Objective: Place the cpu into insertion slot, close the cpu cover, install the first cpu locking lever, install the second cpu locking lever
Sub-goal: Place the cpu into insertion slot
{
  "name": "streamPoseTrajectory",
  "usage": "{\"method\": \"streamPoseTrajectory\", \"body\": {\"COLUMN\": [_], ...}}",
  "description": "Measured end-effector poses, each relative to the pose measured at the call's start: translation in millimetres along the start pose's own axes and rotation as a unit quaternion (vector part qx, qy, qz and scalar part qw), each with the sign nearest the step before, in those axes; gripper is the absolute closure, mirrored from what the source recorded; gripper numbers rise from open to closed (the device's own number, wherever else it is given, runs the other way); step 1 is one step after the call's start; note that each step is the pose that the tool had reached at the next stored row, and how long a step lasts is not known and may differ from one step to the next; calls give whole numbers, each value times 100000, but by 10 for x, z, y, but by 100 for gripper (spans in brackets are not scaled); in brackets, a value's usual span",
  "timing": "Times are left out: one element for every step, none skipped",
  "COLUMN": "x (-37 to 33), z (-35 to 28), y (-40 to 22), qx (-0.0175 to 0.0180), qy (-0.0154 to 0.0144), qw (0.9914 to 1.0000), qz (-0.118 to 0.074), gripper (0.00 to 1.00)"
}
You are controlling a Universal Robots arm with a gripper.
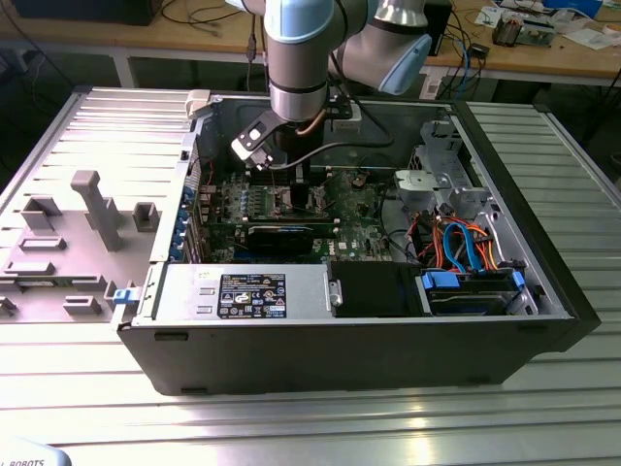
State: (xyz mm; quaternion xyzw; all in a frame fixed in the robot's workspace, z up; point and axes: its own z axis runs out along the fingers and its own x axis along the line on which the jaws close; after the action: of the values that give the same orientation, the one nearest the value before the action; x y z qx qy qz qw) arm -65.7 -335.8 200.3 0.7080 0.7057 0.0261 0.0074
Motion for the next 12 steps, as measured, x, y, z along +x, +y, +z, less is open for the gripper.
{"method": "streamPoseTrajectory", "body": {"x": [0,-7,-19,-36,-38,-39,-39,-39,-39,-39,-38,-39], "z": [0,1,0,-1,0,-1,-1,-1,-1,-1,-5,-9], "y": [0,0,0,0,1,1,0,0,0,0,1,1], "qx": [4,0,-3,0,1,3,3,3,3,2,-3,2], "qy": [-7,-83,-116,-239,-343,-359,-367,-367,-369,-370,-363,-373], "qw": [100000,100000,100000,100000,99999,99999,99999,99999,99999,99999,99999,99999], "qz": [1,-13,-13,-27,-50,-55,-54,-57,-57,-56,-55,-54], "gripper": [38,38,38,38,38,38,38,38,38,38,38,38]}}
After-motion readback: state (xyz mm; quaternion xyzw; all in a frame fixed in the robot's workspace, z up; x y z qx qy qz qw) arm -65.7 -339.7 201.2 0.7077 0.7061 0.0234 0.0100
